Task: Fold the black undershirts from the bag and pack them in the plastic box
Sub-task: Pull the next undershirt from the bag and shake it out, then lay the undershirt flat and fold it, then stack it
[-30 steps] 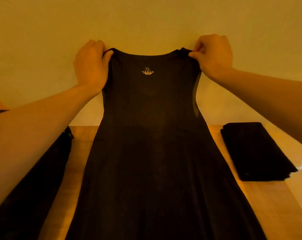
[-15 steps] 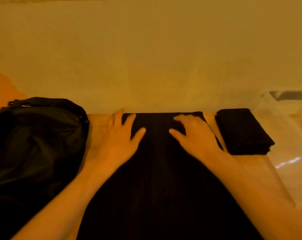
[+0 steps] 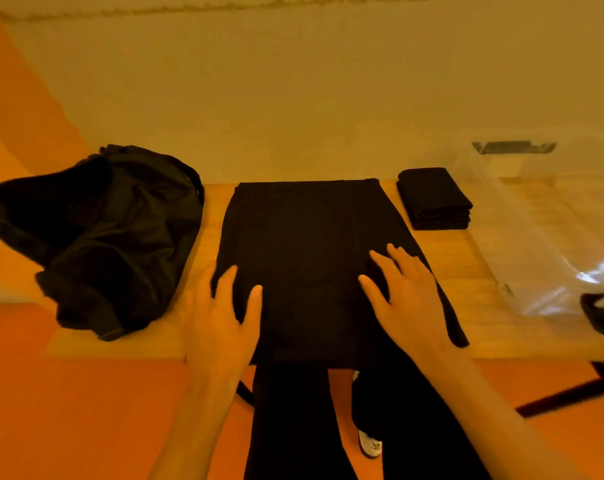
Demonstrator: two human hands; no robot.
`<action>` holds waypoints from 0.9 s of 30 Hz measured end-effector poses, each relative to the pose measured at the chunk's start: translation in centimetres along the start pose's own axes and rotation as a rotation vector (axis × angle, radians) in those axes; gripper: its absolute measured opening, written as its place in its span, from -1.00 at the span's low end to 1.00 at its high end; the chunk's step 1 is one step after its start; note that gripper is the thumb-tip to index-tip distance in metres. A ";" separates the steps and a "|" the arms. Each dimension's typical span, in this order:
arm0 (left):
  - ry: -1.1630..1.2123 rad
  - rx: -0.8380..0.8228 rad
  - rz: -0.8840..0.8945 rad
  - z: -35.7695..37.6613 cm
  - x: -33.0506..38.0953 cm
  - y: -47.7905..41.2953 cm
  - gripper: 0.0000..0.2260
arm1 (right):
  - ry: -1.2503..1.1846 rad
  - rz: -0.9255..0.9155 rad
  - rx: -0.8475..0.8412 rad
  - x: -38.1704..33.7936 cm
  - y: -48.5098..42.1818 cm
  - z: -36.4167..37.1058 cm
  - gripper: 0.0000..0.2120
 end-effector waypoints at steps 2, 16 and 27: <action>0.101 0.102 -0.198 -1.1 -3.1 3.4 -0.55 | -0.217 0.116 0.207 1.7 4.0 -2.7 -0.82; 1.119 -0.003 -0.886 3.4 -7.1 12.6 -0.72 | -0.724 0.633 0.464 8.7 14.1 -3.2 -0.56; 0.931 0.102 -0.860 0.9 -8.8 11.0 -0.83 | -0.645 0.614 0.321 8.4 12.4 -3.4 -0.81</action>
Point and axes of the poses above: each hand's wrist, its own y-axis away from the middle knuckle, its own z-axis out of the palm, x = y × z, the point moved 8 cm from there along -y, towards the middle knuckle, and after that the axes turned 6 degrees about -y, right-handed, at the moved point
